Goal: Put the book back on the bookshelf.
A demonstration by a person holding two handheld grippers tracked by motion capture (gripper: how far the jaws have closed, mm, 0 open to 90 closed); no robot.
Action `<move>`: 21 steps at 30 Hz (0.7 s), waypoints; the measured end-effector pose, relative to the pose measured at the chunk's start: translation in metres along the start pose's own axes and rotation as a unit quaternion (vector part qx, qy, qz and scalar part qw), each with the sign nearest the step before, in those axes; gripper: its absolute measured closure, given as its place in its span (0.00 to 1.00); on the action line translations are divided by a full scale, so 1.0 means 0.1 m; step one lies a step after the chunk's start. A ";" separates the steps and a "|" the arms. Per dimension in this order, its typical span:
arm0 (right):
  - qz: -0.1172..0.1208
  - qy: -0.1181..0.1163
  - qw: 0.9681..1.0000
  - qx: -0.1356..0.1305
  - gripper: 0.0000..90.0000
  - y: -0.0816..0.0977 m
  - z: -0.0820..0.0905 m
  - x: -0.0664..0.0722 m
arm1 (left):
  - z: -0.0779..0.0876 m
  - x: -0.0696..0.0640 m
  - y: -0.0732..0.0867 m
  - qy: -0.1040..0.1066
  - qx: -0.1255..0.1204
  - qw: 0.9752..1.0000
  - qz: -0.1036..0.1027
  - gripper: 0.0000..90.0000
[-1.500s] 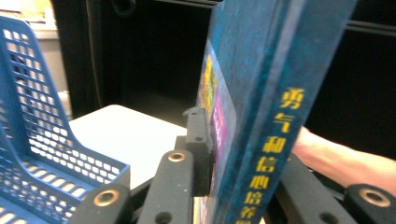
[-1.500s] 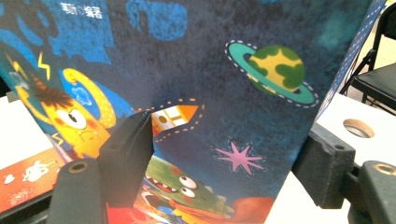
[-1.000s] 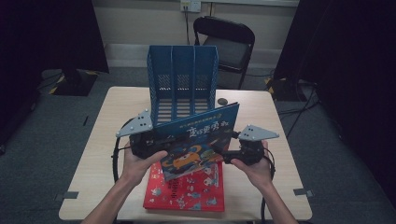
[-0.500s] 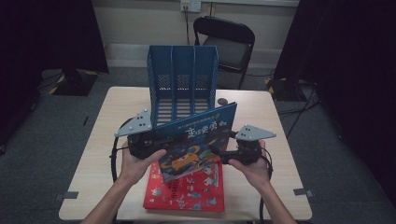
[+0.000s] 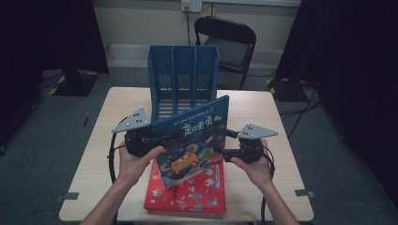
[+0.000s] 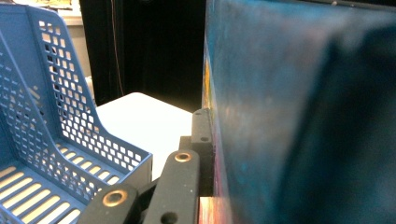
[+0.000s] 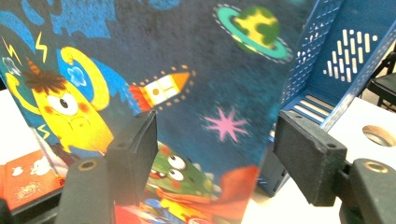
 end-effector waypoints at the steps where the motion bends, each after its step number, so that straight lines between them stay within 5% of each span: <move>1: -0.002 -0.001 1.000 0.001 0.34 0.00 0.00 -0.01 | 0.01 0.02 0.00 -0.005 0.002 1.000 0.004 0.92; 7: 0.000 -0.003 1.000 0.013 0.36 0.04 -0.01 -0.03 | 0.08 0.07 -0.01 -0.026 0.001 0.999 0.035 0.93; 21: -0.006 -0.001 0.999 0.033 0.35 0.14 -0.08 -0.08 | 0.18 0.10 -0.12 -0.035 0.025 0.999 0.026 0.93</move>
Point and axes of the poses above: each handheld gripper's, and its own axes: z roughly backward along the jaws, y roughly out of its underside, x roughly to its left, the point moved 8 cm from there along -z, roughly forward along the jaws, and after that the axes turned 13 degrees about y, right-handed, at the moved point
